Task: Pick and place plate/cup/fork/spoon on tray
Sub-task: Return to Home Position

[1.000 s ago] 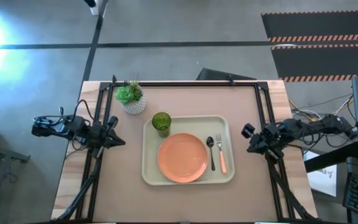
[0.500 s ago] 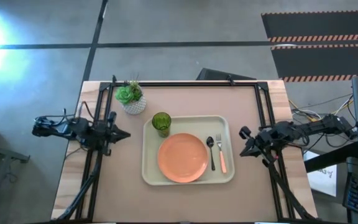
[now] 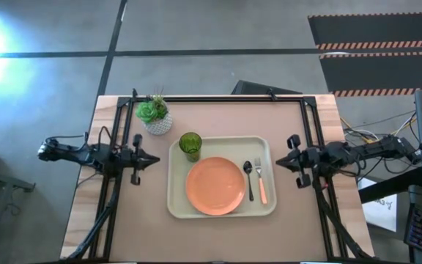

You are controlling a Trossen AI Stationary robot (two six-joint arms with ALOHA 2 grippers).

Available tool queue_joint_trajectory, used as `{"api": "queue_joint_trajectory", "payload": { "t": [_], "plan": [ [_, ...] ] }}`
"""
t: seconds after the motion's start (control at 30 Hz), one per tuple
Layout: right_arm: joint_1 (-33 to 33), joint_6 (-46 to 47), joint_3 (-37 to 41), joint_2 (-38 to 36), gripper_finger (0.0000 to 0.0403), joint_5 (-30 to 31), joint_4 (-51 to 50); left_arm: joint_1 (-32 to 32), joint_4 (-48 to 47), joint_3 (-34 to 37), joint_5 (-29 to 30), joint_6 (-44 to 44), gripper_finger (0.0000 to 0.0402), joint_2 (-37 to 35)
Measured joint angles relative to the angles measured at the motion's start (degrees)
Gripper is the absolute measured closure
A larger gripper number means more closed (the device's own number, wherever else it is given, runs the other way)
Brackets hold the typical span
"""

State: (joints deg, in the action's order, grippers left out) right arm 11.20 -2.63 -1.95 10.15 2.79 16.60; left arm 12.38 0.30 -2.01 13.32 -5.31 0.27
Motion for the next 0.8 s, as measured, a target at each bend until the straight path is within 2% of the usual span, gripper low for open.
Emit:
{"api": "queue_joint_trajectory", "payload": {
  "t": [0.2, 0.37, 0.6, 0.8],
  "plan": [
    [0.0, 2.0, -0.2, 0.0, 0.0394, 0.3, -0.6, 0.0, 0.2, 0.0, 1.1, -1.1, 0.0402, 0.2],
    [0.0, -1.7, 0.1, 0.0, 0.0394, -1.7, -1.9, 0.0, 0.2, 0.2, -0.8, -1.0, 0.0402, 0.2],
    [0.0, -3.9, 0.3, 0.0, 0.0394, -1.7, -8.8, 0.0, 2.3, 1.5, -2.8, -0.9, 0.0402, 0.2],
    [-0.5, -11.4, 0.3, -1.1, 0.0394, -1.2, -9.8, 0.0, 2.2, 1.5, -4.2, -0.9, 0.0402, 0.0]
  ]
}}
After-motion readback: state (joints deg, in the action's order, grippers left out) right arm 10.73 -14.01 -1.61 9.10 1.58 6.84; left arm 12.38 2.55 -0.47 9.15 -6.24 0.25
